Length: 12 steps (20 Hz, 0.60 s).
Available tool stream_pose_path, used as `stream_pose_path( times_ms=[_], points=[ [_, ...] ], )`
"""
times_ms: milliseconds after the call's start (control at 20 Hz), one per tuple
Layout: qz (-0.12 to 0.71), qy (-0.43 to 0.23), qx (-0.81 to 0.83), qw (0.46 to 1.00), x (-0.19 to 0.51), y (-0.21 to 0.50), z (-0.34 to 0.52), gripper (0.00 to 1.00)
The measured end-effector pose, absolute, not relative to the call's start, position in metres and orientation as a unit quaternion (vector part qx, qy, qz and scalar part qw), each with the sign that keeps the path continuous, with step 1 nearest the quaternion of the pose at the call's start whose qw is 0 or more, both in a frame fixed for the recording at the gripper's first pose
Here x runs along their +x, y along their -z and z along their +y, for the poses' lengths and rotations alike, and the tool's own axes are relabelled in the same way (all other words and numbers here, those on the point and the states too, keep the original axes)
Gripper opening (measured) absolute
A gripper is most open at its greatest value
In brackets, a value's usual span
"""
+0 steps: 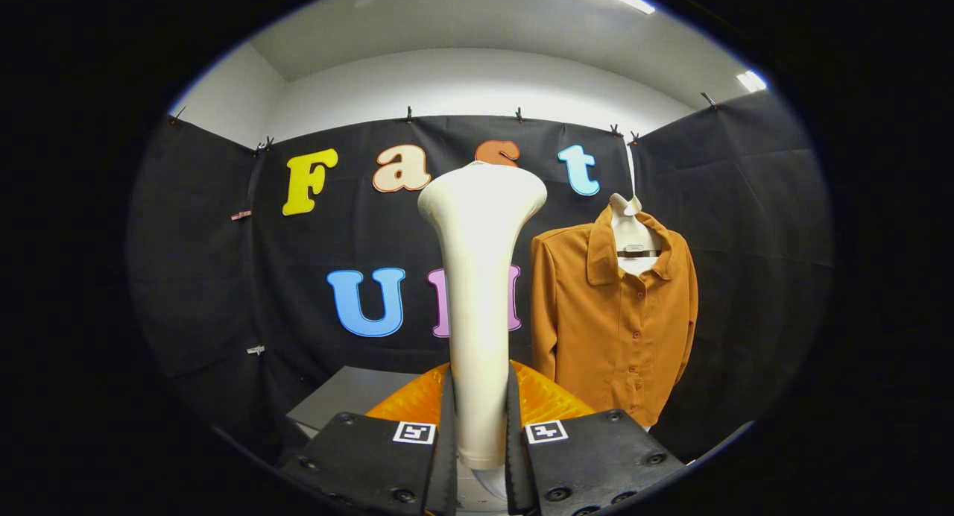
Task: Iron the clothes twice with a garment steamer, once on the left side and once on the right side.
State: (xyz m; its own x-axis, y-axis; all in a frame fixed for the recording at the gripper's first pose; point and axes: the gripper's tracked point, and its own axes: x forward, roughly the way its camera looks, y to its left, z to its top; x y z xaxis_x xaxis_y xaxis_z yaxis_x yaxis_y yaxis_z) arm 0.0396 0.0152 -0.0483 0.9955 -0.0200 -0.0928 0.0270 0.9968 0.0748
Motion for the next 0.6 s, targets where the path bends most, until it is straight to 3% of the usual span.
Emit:
stream_pose_path(
  times_ms=[600],
  points=[
    [0.051,0.004,0.04,0.998,0.046,0.055,0.026,0.29]
  ],
)
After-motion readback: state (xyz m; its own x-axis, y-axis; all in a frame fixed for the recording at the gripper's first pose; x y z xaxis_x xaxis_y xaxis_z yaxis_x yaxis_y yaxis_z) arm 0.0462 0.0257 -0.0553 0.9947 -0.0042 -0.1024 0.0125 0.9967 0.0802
